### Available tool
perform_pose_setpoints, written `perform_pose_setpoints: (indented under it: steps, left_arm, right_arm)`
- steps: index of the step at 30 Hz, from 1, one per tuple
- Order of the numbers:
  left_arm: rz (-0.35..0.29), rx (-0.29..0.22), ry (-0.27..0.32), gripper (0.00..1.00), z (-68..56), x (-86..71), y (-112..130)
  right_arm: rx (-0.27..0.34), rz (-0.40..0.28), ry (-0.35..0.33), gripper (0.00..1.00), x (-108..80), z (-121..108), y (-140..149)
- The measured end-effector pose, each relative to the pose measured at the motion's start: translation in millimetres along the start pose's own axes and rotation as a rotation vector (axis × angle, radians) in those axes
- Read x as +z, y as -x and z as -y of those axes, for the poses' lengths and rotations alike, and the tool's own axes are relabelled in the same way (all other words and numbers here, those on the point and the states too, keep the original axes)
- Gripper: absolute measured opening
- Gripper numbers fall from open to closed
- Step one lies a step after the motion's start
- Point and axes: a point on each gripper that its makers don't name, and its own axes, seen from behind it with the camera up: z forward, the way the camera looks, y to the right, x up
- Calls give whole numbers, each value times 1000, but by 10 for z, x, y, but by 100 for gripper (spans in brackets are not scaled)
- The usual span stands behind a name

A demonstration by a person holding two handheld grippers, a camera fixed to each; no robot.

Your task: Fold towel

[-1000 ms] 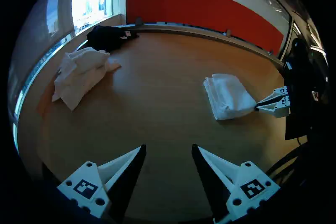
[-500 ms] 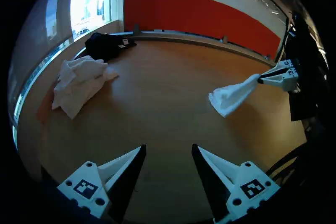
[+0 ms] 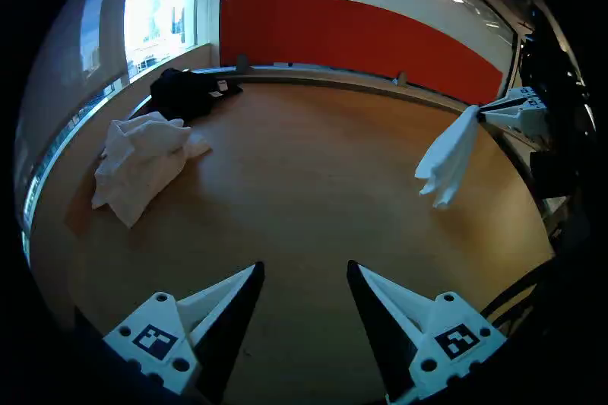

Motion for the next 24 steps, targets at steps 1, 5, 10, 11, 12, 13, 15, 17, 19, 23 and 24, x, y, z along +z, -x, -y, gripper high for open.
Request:
perform_pose_setpoints:
  steps: [1, 5, 10, 11, 12, 13, 15, 17, 19, 23, 24]
  left_arm:
    - [0, 2, 2, 80, -7, 5, -4]
    - [1, 11, 8, 80, -38, 28, -15]
    - [3, 21, 17, 80, -93, 62, -34]
    - [3, 24, 18, 80, -104, 69, -37]
    - [4, 27, 20, 80, -117, 76, -42]
    - [5, 29, 21, 80, -130, 85, -44]
    - [8, 33, 23, 80, -157, 104, -50]
    - [10, 35, 27, 80, -186, 121, -58]
    - [12, 37, 29, 80, -214, 137, -66]
    - [16, 37, 30, 80, -252, 169, -82]
    - [18, 37, 29, 80, -260, 178, -85]
  right_arm:
    - [3, 0, 5, 3, -22, -28, 8]
    - [17, 1, 29, 3, -114, -155, 40]
    - [37, 0, 51, 3, -242, -330, 95]
    - [40, -1, 54, 3, -268, -364, 111]
    - [44, -1, 57, 3, -297, -402, 129]
    - [47, 0, 61, 3, -326, -443, 152]
    - [54, 2, 70, 3, -387, -529, 203]
    - [60, 6, 77, 3, -455, -615, 266]
    - [68, 10, 85, 3, -531, -714, 339]
    - [83, 20, 103, 3, -688, -934, 507]
    - [87, 23, 108, 3, -731, -996, 556]
